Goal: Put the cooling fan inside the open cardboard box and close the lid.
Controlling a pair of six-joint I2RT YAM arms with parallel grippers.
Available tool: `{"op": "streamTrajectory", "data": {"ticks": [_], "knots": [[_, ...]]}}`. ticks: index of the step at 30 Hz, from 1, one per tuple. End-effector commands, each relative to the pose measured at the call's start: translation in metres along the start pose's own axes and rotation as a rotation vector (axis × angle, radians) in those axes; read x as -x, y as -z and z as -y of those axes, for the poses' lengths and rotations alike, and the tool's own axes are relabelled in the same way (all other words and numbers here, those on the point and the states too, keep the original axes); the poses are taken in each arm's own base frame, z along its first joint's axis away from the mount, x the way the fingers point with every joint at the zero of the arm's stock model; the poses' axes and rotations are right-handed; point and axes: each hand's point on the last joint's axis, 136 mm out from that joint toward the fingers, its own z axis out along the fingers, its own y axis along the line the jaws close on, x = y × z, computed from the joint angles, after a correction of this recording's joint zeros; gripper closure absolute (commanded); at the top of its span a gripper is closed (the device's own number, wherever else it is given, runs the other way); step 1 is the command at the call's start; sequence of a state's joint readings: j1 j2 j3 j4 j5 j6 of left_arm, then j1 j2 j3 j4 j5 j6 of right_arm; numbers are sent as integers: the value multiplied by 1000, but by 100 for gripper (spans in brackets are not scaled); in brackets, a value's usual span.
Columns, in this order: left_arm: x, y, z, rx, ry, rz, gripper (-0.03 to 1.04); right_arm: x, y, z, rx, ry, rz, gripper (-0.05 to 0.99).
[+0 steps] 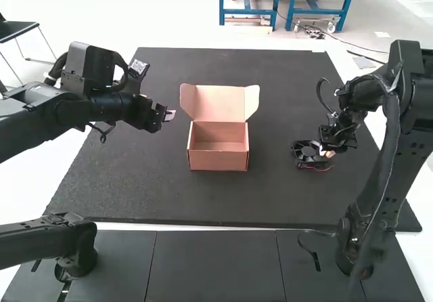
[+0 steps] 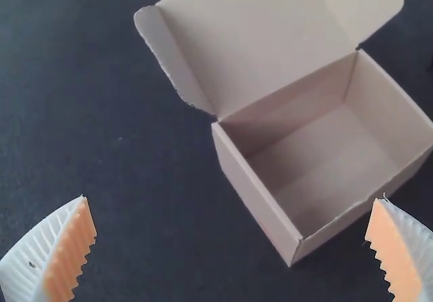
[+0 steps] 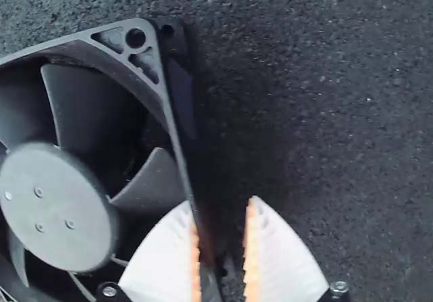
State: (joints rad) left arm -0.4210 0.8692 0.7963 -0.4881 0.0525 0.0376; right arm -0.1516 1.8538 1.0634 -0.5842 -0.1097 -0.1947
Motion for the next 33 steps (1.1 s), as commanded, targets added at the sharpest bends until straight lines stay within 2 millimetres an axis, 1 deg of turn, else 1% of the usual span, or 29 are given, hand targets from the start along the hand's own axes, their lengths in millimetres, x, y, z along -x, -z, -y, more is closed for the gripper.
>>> {"op": "streamTrajectory", "data": {"ticks": [1,4,7,10,12,14,17,18,23,25,29,31,33], "knots": [[26,17,-1,3,-3,78,7,-1,-9,3,-13,-6,-29,86],[25,18,-1,3,-2,79,7,0,-11,-1,-7,-11,-36,95],[24,17,-1,2,0,76,7,2,-11,-7,9,-28,-32,95],[18,15,0,1,1,61,7,12,-2,-13,28,-41,-16,95],[12,13,0,2,0,46,7,14,10,-17,56,-53,-32,95],[8,12,0,2,1,35,7,20,24,-19,67,-66,-7,95],[7,12,0,3,0,35,7,35,63,-24,67,-93,105,96],[8,12,0,4,1,36,7,35,75,-27,75,-106,133,96],[7,11,-2,11,2,34,7,21,120,-47,143,-168,219,96],[5,9,-2,15,3,30,7,15,133,-54,161,-189,244,96],[1,6,-3,21,11,26,7,-5,155,-80,246,-213,259,96],[-1,5,-4,28,16,23,7,-16,161,-94,284,-214,256,96],[-2,4,-5,31,21,22,7,-32,166,-111,330,-207,227,96]]}}
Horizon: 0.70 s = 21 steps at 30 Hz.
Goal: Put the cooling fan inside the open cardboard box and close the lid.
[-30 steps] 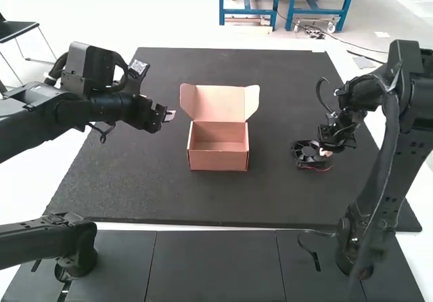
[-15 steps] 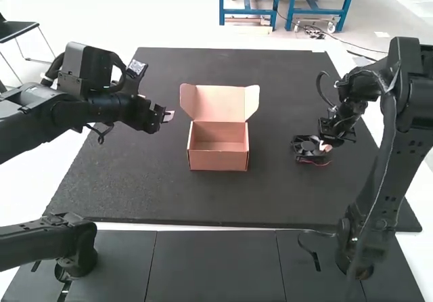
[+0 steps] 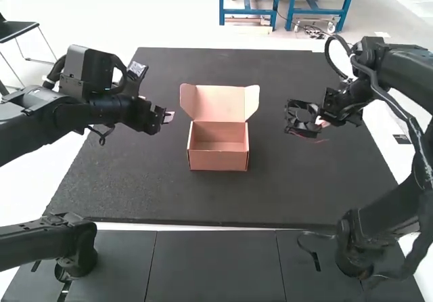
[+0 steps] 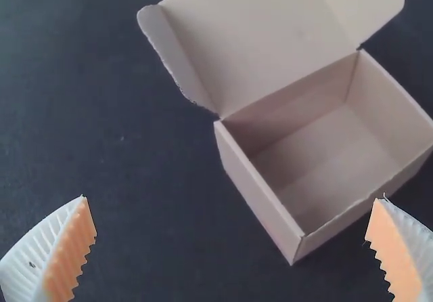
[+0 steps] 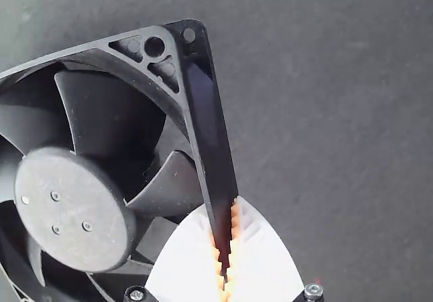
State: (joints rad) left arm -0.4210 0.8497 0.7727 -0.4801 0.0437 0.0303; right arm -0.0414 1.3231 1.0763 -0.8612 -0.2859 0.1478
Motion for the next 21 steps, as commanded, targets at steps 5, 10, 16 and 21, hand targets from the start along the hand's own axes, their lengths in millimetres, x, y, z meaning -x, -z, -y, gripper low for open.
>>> {"op": "streamTrajectory", "data": {"ticks": [5,10,16,21], "knots": [[1,-1,-4,23,16,15,7,-56,16,-63,197,-45,-92,96],[2,-2,-5,28,28,18,7,-98,14,-91,239,-10,-184,96],[2,-2,-5,27,61,20,7,-139,8,-130,295,39,-281,96],[4,-1,-5,28,89,28,6,-152,1,-159,364,68,-288,96]]}}
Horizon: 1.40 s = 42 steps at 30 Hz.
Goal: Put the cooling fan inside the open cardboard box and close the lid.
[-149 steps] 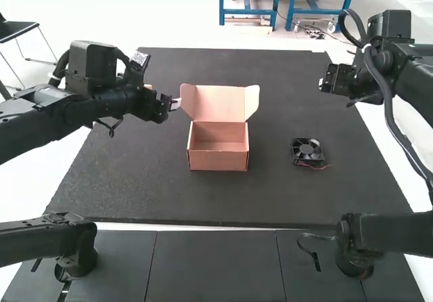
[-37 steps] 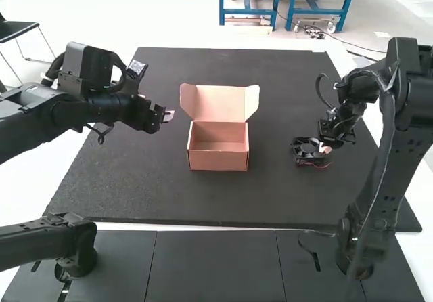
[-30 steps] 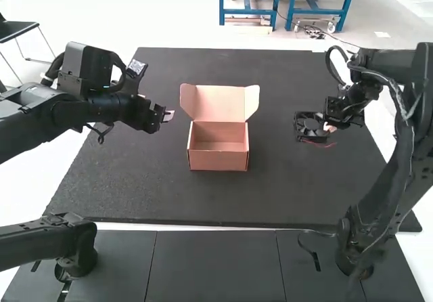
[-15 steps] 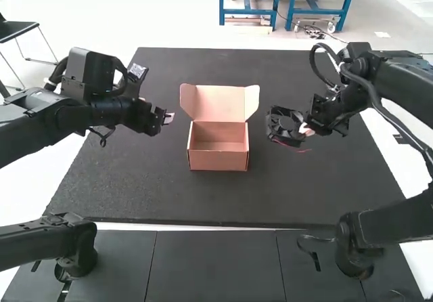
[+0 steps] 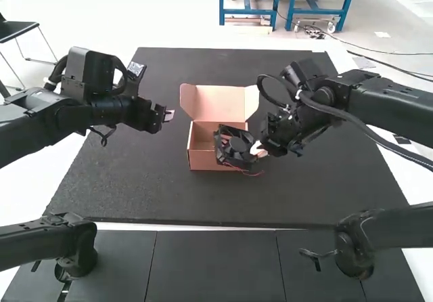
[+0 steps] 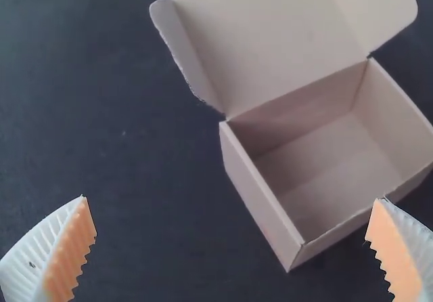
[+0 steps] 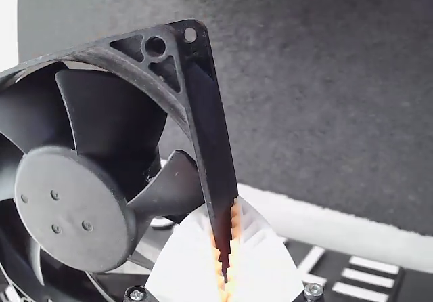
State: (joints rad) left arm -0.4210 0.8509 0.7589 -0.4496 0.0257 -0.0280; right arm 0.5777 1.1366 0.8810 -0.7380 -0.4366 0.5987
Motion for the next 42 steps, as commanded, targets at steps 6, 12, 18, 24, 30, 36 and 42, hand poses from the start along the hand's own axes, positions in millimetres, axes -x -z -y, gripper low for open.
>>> {"op": "streamTrajectory", "data": {"ticks": [6,12,18,24,30,36,42], "knots": [[10,3,-2,9,52,32,6,-3,-28,-13,-1,-37,-6,96],[11,5,-2,10,63,34,6,12,-52,-16,-45,18,5,96],[12,5,-4,19,61,36,6,38,-70,-23,-97,63,37,96],[14,6,-6,29,61,45,6,71,-70,-34,-138,112,121,96],[17,6,-5,28,60,59,6,91,-67,-34,-186,141,191,96],[18,5,-5,28,58,61,6,104,-70,-25,-240,145,236,96],[18,6,-6,28,57,65,6,118,-73,-20,-254,146,255,96]]}}
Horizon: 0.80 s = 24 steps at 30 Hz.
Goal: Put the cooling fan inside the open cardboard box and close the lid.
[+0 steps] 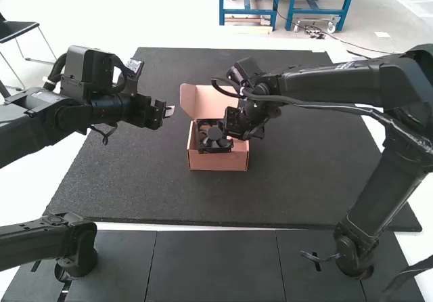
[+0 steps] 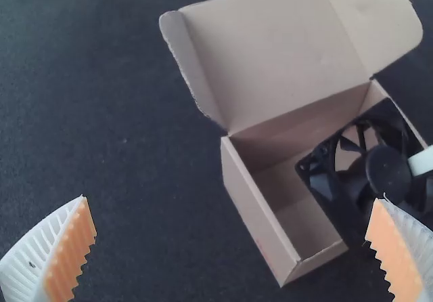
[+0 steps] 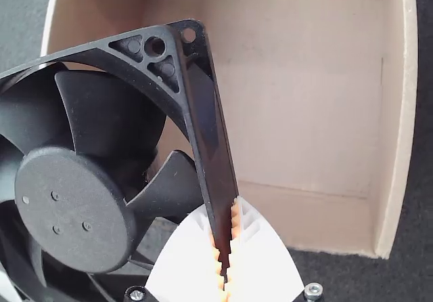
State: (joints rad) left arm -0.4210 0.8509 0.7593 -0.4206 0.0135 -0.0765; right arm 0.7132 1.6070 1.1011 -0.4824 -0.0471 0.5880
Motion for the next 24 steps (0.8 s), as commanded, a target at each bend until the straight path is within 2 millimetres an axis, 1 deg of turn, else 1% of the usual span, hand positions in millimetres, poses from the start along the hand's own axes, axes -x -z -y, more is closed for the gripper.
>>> {"op": "streamTrajectory", "data": {"ticks": [1,5,11,24], "knots": [[11,5,-2,13,9,35,6,31,9,-6,10,11,78,96],[11,5,-2,13,9,38,6,43,5,-3,-1,11,89,96],[10,5,-2,12,8,33,6,61,6,2,-14,-3,119,96],[14,6,-2,12,8,44,6,67,-10,9,-29,-8,110,96]]}}
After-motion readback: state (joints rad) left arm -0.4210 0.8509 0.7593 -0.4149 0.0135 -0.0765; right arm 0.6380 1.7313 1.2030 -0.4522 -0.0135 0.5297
